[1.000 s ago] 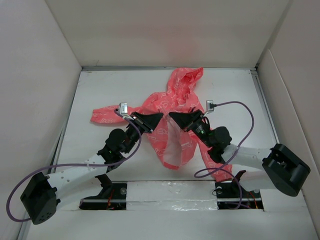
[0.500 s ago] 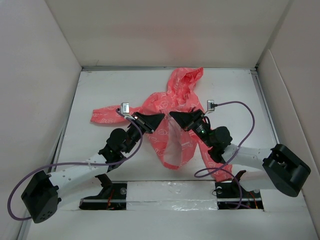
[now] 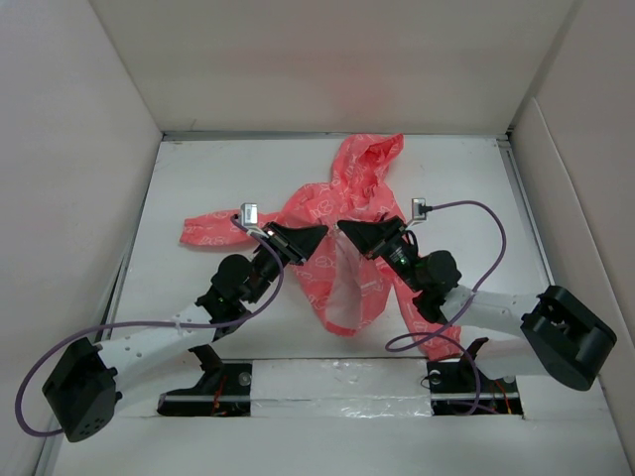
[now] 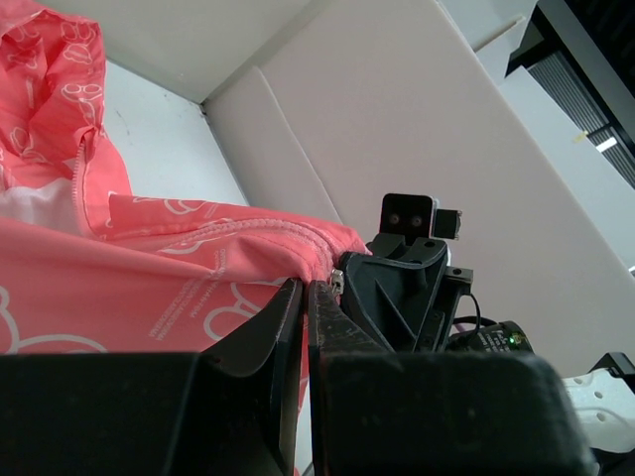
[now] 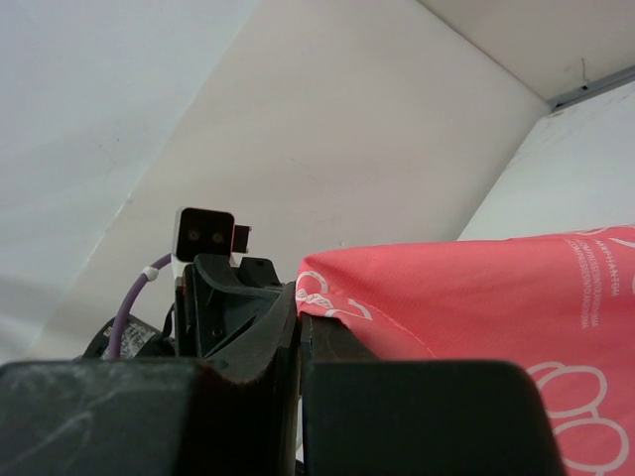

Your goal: Zip up the jacket

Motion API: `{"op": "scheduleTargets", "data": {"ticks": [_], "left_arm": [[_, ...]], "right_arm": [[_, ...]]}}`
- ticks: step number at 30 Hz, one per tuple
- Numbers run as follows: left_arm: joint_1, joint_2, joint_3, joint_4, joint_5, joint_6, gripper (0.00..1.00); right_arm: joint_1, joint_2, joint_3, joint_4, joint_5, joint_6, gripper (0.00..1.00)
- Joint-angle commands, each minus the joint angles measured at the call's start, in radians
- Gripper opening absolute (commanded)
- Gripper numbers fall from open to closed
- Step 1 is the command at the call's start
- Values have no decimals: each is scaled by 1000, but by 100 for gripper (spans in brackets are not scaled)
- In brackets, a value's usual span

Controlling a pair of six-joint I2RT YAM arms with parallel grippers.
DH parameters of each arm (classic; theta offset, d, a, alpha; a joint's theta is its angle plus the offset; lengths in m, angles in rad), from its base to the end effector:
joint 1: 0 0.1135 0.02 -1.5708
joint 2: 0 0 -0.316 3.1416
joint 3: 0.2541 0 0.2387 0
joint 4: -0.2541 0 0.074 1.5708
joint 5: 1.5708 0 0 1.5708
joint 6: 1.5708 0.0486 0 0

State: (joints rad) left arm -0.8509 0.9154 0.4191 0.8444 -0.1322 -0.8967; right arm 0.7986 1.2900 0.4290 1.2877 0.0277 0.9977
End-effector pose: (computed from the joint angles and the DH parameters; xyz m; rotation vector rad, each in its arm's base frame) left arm 0.1195 -0.1266 0.3485 -0.1588 1.3503 -1.4232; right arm 0.1685 0.1711 0.3317 0.1561 1.2832 1.5589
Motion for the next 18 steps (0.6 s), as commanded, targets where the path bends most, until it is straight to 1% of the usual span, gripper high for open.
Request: {"op": "scheduleTargets", "data": {"ticks": [1,13,18], "left_arm": [[-5,2,3,107,52,-4,0],[-5,22,30,88,111,8,0],[-5,33,50,32,123,30,0]], "right_arm": [[-4,6,11,522,14,-19,0],[-22,9,24,522,-8,2,0],[-22,6,33,519,-22,18,0]]}}
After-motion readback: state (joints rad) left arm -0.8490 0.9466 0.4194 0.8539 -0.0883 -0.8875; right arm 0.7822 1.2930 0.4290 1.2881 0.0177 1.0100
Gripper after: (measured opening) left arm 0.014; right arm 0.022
